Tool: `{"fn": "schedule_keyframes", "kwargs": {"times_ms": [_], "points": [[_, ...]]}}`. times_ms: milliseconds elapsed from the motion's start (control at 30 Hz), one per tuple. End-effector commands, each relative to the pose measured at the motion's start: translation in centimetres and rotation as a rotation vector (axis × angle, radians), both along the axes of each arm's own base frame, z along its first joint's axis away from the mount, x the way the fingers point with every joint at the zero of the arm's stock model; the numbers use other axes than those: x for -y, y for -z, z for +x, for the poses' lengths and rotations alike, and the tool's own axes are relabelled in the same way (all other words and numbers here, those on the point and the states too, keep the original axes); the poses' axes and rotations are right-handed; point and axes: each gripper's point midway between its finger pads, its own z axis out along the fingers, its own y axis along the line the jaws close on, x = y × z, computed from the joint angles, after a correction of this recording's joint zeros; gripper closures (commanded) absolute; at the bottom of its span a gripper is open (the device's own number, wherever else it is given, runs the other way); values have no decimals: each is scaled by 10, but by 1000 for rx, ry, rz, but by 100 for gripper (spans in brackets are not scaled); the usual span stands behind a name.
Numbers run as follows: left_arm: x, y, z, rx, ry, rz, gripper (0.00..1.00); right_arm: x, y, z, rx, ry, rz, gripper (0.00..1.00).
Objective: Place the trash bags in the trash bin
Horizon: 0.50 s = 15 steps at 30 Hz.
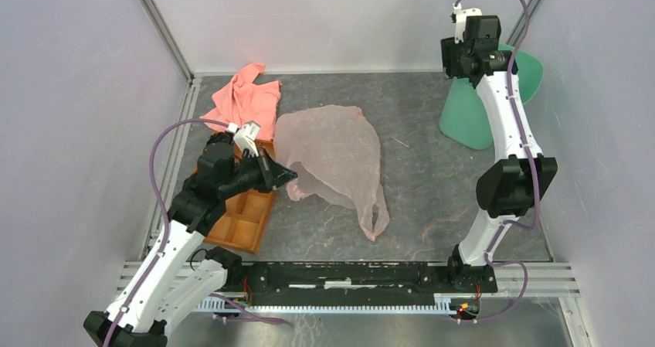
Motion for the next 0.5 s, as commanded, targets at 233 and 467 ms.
{"fn": "schedule_keyframes", "kwargs": {"times_ms": [233, 467], "points": [[-6, -75, 13, 129, -97, -78, 98, -5, 44, -3, -96, -43, -9, 70], [-11, -91, 9, 134, -120, -93, 98, -45, 38, -39, -114, -151, 139, 100]]}}
